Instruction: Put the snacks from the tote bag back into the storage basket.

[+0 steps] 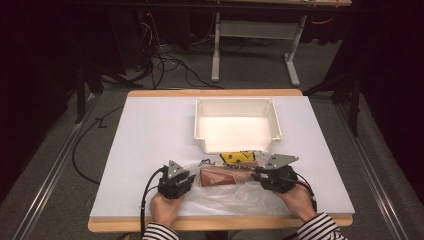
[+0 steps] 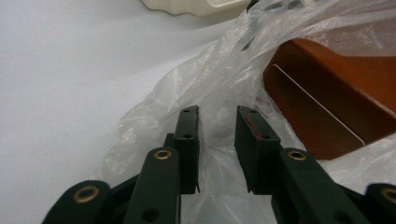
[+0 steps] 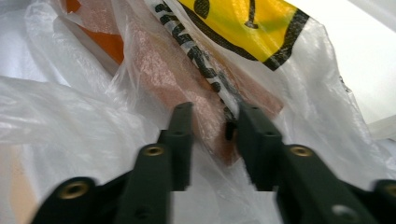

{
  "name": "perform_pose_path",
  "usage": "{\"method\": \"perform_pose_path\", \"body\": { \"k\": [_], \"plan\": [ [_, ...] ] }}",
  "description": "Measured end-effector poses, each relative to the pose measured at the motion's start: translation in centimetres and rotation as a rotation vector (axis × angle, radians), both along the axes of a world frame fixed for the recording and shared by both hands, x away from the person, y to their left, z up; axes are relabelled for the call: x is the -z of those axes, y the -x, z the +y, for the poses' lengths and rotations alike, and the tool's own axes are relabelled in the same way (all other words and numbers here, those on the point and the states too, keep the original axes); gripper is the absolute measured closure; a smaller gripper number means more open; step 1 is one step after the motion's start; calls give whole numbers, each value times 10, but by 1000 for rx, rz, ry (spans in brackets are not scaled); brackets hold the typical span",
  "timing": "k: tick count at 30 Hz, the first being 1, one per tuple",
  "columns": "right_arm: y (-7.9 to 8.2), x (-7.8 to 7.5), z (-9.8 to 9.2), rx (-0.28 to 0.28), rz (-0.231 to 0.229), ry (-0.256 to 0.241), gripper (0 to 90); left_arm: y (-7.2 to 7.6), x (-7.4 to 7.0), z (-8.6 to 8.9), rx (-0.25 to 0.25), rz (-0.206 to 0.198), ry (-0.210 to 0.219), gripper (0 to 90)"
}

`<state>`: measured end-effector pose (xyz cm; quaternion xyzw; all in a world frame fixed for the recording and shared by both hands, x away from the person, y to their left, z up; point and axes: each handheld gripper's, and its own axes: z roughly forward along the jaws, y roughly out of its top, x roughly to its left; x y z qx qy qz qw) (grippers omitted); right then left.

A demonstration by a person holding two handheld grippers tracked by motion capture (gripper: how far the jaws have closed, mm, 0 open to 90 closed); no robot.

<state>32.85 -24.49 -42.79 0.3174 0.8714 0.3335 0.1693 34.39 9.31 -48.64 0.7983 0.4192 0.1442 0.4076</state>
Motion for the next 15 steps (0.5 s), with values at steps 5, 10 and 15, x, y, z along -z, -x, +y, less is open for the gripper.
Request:
{"method": "perform_pose_path", "body": {
  "k": [5, 10, 15],
  "plan": [
    [1, -3, -1, -25, -12, 27, 900, 0, 0, 0, 3, -4, -5, 673],
    [-8, -12, -8, 13, -22, -45, 900, 1, 0, -1, 7, -6, -7, 660],
    [-28, -15, -12, 63, -34, -46, 900, 1, 0, -1, 7, -7, -7, 654]
  ]
}}
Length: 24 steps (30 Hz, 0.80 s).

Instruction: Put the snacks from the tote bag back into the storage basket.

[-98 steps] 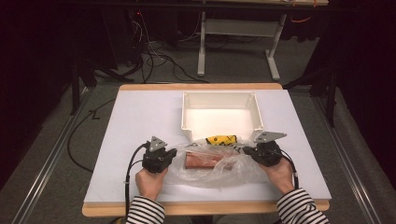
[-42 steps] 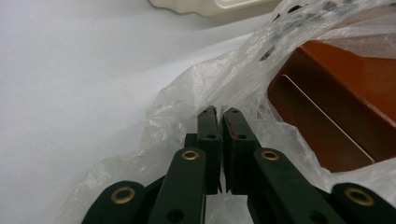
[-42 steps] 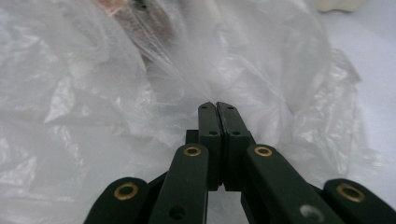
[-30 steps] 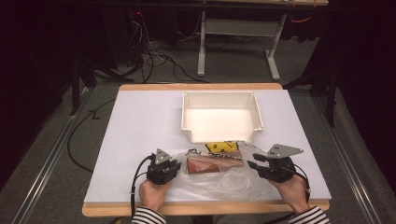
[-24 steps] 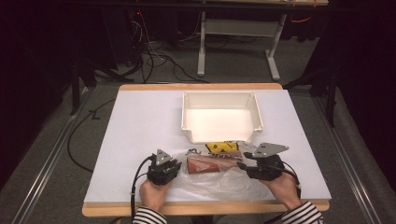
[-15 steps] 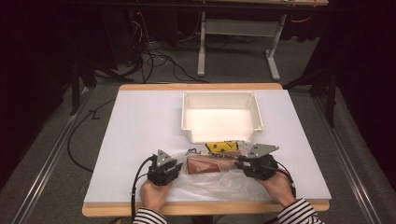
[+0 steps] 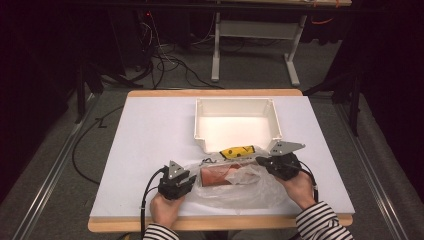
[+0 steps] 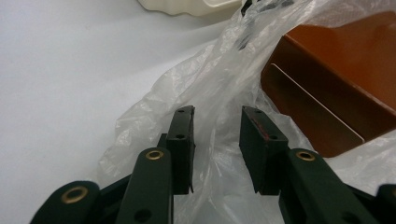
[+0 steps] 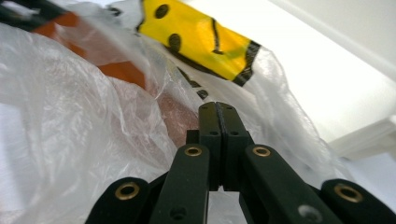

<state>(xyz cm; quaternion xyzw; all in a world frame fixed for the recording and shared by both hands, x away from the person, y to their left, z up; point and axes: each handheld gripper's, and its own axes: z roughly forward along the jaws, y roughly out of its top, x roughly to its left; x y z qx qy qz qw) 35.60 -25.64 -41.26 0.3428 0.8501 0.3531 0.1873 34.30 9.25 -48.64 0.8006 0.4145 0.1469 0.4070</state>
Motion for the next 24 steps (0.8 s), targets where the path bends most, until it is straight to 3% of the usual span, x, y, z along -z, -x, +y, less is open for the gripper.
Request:
{"method": "perform_pose_path", "body": {
  "k": [7, 14, 16, 19, 24],
  "plan": [
    [-30, 25, -6, 68, 71, 18, 900, 0, 0, 0, 1, -1, 0, 651],
    [-40, 52, -6, 79, 167, 49, 900, 0, 0, 0, -1, 2, 4, 652],
    [-39, 52, -8, 87, 178, 30, 884, 0, 0, 0, -1, 4, 6, 651],
    [-34, 44, -15, 110, 178, -25, 781, -1, 0, 1, -1, 5, 9, 651],
    [-18, 19, -26, 99, 117, -81, 637, -1, 0, 1, 0, 6, 9, 649]
  ]
}}
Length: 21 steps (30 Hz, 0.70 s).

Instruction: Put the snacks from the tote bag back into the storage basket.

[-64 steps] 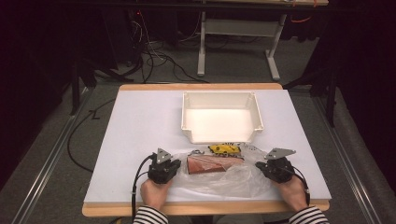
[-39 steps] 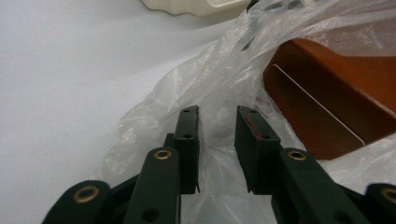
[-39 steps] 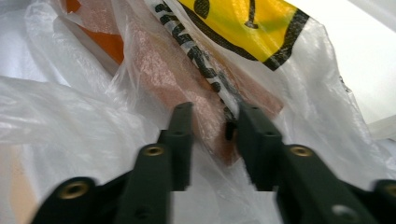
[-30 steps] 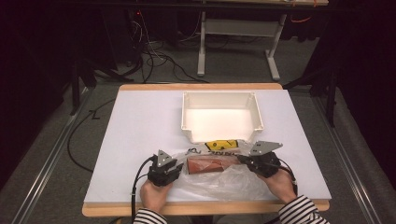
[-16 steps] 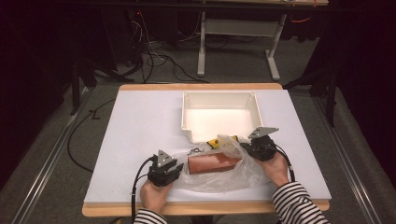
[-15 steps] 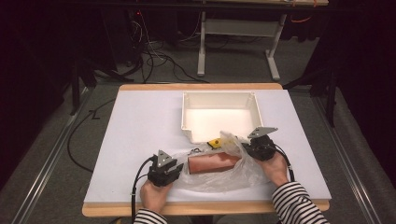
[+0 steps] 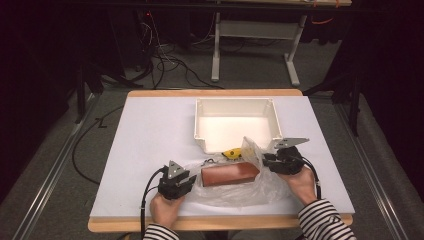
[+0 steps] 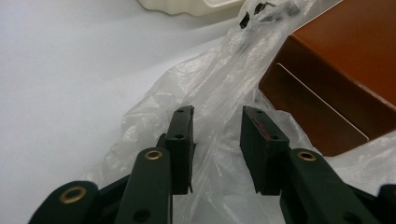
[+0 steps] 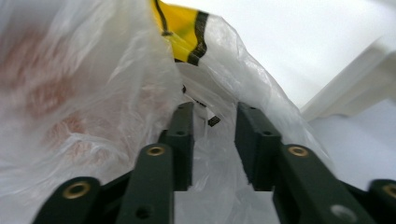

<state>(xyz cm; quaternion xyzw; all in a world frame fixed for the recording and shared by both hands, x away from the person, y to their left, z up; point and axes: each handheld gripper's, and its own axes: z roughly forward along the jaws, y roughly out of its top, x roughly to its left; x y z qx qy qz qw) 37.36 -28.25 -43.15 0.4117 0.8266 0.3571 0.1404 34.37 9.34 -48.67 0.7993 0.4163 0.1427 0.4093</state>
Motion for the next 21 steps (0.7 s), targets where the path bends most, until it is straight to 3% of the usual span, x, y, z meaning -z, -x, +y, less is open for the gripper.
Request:
{"method": "perform_pose_path", "body": {
  "k": [5, 9, 13, 16, 18, 21],
  "plan": [
    [17, -25, -3, -1, -62, -41, 567, 0, 0, 0, 0, 0, 0, 648],
    [31, -41, 6, -55, -109, -73, 519, 0, 0, 0, 0, -1, 0, 647],
    [39, -42, 24, -121, -124, -38, 468, 0, 0, 0, 1, -1, -2, 646],
    [33, -32, 34, -116, -100, 16, 455, 0, 0, 0, 1, -1, 1, 644],
    [26, -23, 36, -102, -68, 30, 487, 0, 0, 0, 2, 0, 1, 642],
    [19, -13, 36, -98, -41, 63, 684, 0, 0, 0, 3, 0, 1, 641]
  ]
}}
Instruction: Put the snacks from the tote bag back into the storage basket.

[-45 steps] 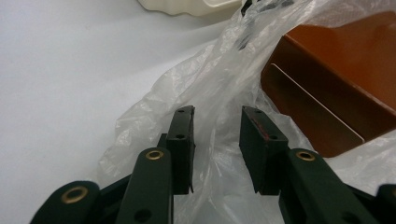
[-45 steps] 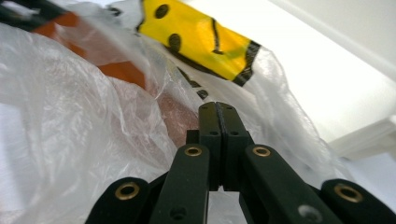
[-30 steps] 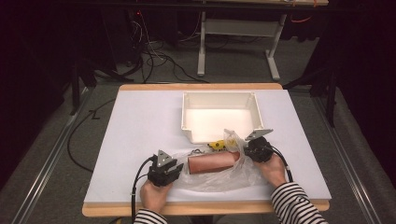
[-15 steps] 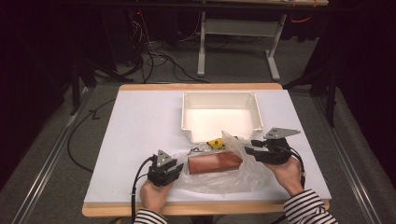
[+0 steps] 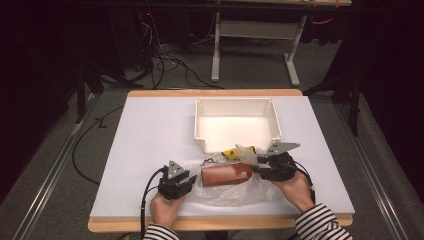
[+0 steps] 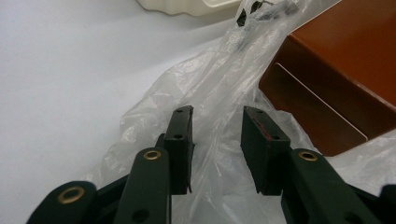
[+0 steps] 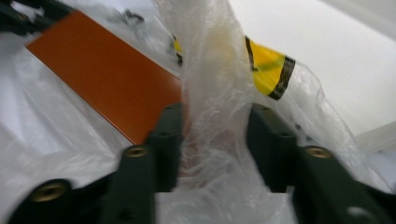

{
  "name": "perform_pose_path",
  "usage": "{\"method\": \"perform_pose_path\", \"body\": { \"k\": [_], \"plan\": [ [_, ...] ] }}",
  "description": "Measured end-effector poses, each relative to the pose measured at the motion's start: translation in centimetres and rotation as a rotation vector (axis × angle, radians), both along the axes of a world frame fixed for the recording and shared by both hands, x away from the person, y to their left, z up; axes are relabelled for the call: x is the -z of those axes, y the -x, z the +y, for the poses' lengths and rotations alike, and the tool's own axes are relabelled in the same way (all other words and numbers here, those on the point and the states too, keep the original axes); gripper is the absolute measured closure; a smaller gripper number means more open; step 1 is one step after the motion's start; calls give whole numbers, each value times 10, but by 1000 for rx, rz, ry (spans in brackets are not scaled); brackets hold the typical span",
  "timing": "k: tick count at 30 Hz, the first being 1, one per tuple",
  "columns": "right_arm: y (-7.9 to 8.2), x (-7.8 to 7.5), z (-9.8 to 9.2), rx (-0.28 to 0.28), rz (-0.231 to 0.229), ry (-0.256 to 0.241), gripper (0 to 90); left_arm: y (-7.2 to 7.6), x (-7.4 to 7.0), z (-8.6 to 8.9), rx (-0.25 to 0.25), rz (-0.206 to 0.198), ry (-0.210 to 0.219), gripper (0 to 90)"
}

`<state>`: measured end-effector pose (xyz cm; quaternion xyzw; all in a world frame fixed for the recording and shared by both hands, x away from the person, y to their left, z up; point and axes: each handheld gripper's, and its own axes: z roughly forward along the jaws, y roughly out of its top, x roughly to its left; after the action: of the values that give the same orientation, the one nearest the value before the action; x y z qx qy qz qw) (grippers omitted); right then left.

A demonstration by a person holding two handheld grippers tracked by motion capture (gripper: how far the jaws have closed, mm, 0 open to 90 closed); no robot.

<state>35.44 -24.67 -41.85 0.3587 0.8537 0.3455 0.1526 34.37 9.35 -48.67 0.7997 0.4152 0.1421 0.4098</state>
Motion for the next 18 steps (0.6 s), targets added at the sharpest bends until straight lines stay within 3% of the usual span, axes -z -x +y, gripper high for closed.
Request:
{"method": "perform_pose_path", "body": {
  "k": [2, 5, 11, 16, 18],
  "plan": [
    [0, 2, -2, -1, -1, 16, 792, 0, 0, 0, 0, 0, 1, 641],
    [2, 2, -10, 13, -6, 23, 869, 0, 0, 0, 0, 0, 0, 641],
    [12, 5, -35, 76, -9, 19, 893, 0, 0, 0, -2, -3, -4, 642],
    [22, 25, -61, 149, 44, 10, 896, 0, 0, 0, -2, -3, -4, 642],
    [26, 34, -68, 169, 62, 28, 896, 0, 0, 0, -3, -3, -4, 642]
  ]
}}
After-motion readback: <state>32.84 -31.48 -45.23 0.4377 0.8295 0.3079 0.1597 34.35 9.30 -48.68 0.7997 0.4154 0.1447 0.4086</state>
